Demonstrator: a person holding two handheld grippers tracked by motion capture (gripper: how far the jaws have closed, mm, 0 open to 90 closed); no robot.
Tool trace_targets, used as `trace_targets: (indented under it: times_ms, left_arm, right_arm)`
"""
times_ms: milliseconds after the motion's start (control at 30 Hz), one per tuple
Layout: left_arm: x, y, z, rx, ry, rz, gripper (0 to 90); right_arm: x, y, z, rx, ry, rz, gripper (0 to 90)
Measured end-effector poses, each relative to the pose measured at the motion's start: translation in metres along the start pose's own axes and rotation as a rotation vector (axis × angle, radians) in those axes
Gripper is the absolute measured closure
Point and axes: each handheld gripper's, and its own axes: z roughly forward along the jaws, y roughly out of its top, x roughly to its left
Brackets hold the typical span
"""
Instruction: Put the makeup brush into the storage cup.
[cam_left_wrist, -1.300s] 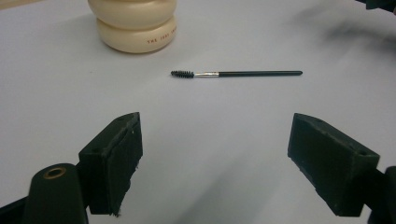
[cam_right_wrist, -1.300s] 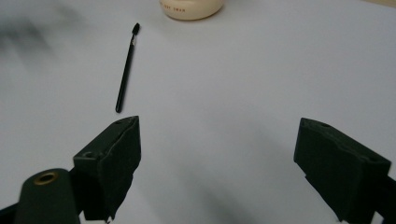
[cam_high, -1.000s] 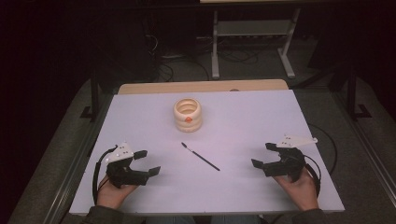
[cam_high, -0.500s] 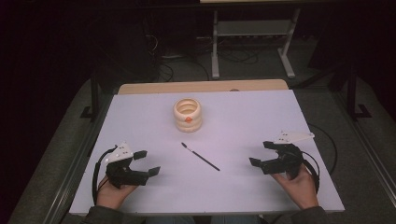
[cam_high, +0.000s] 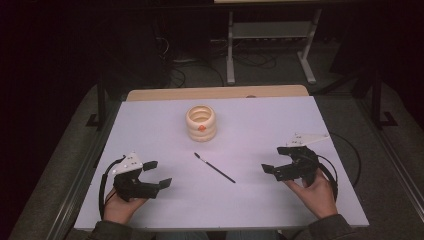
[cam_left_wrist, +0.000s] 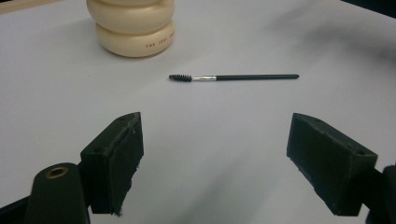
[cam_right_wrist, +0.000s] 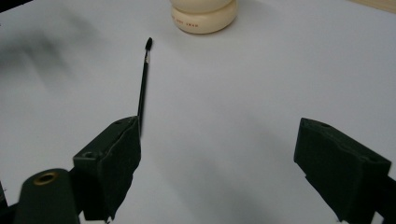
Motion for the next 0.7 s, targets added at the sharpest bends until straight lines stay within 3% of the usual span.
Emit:
trace_targets:
  times_ms: [433, 500, 700]
  left_arm:
    - [0.0, 0.001, 0.0, -0.003, -0.001, 0.012, 19.0]
    - [0.0, 0.001, 0.0, -0.01, -0.002, 0.0, 19.0]
    - [0.001, 0.001, -0.001, -0.014, -0.001, -0.008, 19.2]
  right_arm:
    - [0.008, 0.033, 0.014, 0.079, 0.012, -0.022, 14.7]
    - [0.008, 0.039, 0.017, 0.097, 0.015, -0.023, 14.9]
    - [0.015, 0.058, 0.031, 0.138, 0.053, -0.037, 18.5]
